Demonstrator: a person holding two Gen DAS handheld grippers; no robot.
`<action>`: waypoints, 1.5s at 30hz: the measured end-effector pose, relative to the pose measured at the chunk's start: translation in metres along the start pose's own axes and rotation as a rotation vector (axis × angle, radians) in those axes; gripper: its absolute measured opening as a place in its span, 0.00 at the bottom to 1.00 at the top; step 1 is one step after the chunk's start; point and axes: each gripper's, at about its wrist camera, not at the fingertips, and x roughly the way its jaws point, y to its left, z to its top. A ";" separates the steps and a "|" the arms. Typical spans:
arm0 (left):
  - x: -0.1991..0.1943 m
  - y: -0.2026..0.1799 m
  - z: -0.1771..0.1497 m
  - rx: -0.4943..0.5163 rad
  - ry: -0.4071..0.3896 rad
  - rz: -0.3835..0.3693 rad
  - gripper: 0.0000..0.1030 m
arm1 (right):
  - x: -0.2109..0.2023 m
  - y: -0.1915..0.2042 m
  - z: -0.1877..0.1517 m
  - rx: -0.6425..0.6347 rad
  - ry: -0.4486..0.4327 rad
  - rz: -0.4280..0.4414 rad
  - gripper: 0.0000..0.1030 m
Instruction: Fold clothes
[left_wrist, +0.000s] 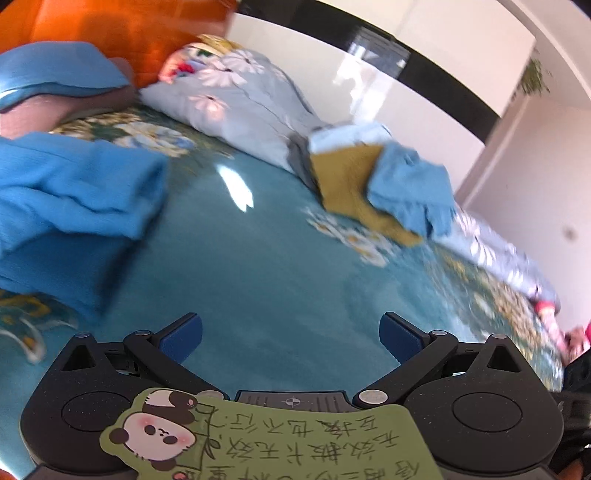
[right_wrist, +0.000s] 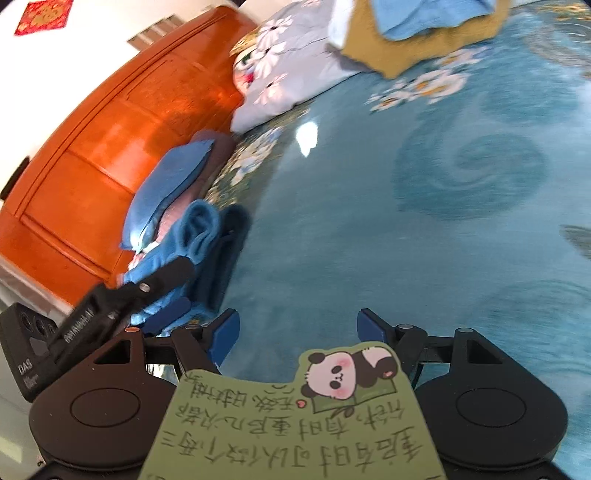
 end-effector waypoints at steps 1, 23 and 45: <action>0.003 -0.008 -0.004 0.017 0.007 0.006 1.00 | -0.006 -0.005 -0.001 0.009 -0.008 -0.006 0.69; 0.027 -0.135 -0.052 0.205 0.111 0.091 1.00 | -0.142 -0.071 -0.043 -0.132 -0.185 -0.325 0.84; 0.020 -0.155 -0.079 0.305 0.128 0.181 1.00 | -0.156 -0.066 -0.054 -0.197 -0.218 -0.513 0.99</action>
